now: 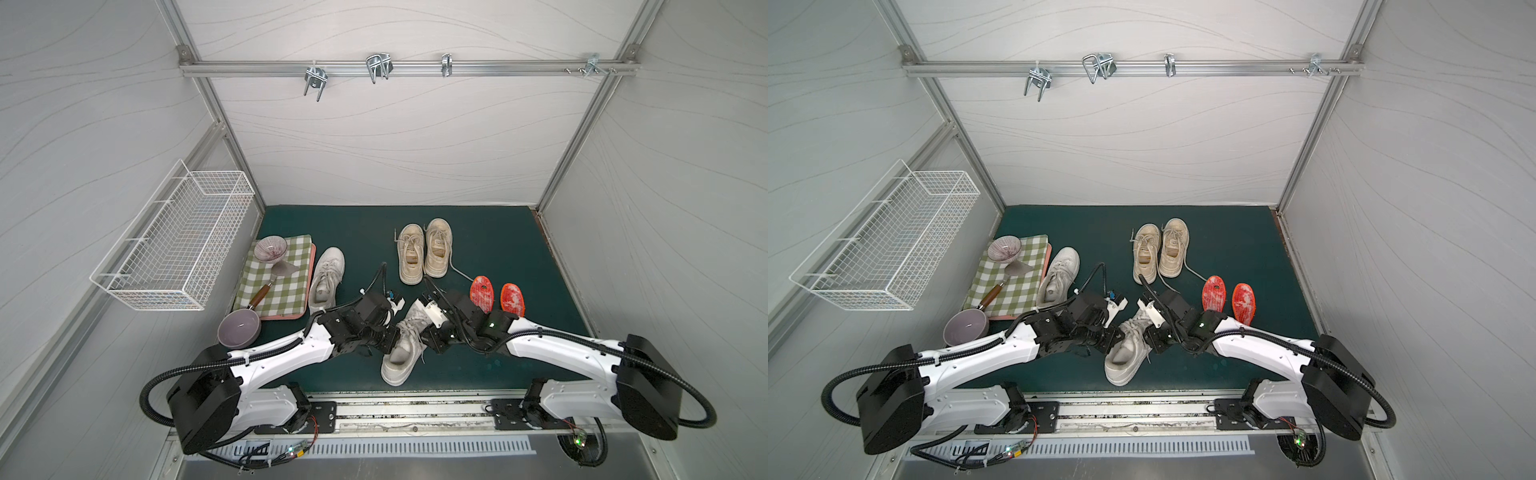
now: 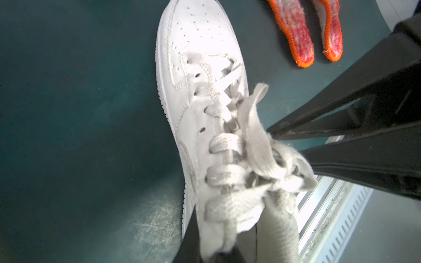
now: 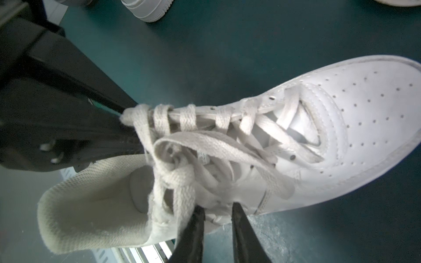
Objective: Remove the insole from the shoe
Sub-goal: Untie the shoelace on the shoe.
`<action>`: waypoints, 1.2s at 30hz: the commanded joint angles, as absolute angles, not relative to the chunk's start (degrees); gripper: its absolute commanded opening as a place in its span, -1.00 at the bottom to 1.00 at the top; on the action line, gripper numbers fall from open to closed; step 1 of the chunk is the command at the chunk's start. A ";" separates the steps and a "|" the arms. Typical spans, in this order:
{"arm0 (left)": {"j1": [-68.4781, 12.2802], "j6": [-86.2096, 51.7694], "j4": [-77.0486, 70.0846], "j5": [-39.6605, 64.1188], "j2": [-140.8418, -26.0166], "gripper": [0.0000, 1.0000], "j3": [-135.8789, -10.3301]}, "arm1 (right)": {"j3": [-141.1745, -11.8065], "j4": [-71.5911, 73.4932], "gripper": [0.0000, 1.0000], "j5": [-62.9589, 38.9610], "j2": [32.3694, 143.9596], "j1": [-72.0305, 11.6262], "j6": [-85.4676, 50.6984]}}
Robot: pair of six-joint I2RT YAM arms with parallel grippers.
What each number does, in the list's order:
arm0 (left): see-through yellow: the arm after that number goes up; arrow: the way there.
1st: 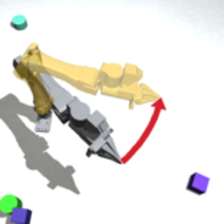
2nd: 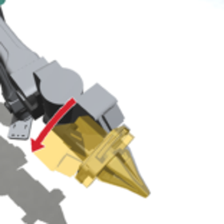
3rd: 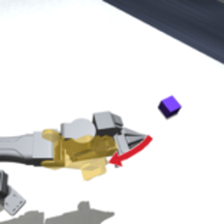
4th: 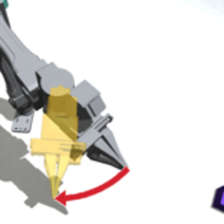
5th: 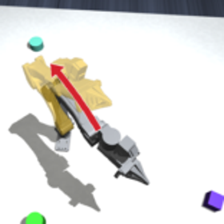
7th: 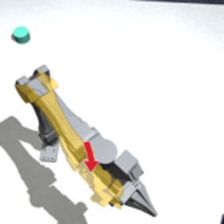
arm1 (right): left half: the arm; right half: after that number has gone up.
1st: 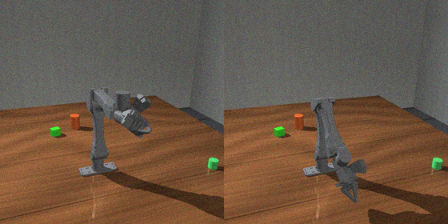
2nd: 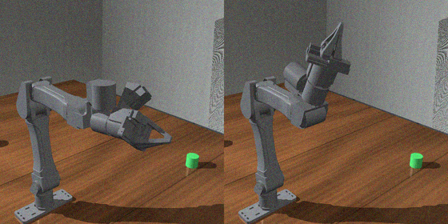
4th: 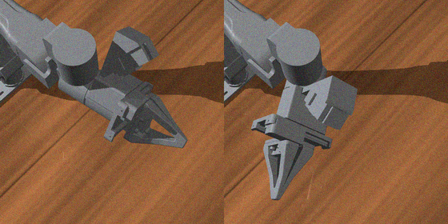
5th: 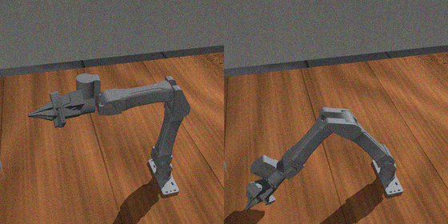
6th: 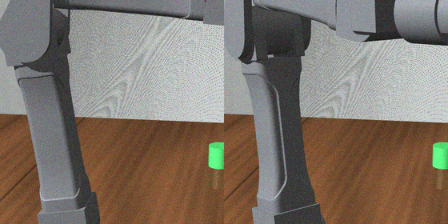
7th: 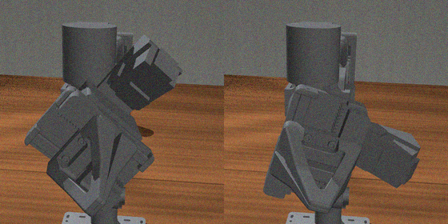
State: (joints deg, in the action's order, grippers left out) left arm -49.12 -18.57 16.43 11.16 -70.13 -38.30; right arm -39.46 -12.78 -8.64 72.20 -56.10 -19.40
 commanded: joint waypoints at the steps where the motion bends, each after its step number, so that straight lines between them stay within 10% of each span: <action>1: -49.66 -16.54 11.35 16.29 -70.91 -1.00 -40.42 | -40.25 -10.79 -0.50 -8.78 73.36 -56.51 -17.76; 11: -50.88 -15.73 11.72 18.17 -72.99 -1.00 -41.28 | -41.96 -10.11 -0.39 -6.76 74.23 -57.47 -17.45; 25: -51.68 -16.25 12.50 14.69 -72.43 -1.00 -41.06 | -41.54 -13.59 -0.98 4.38 72.01 -58.02 -19.84; 36: -50.99 -18.28 13.10 7.32 -68.49 -1.00 -39.04 | -38.74 -16.28 -1.00 6.42 67.78 -54.14 -22.93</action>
State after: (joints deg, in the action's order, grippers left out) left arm -51.07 -18.04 16.01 9.02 -70.74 -38.81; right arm -39.62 -14.31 4.93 69.30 -54.76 -21.71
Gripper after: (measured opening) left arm 0.098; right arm 0.047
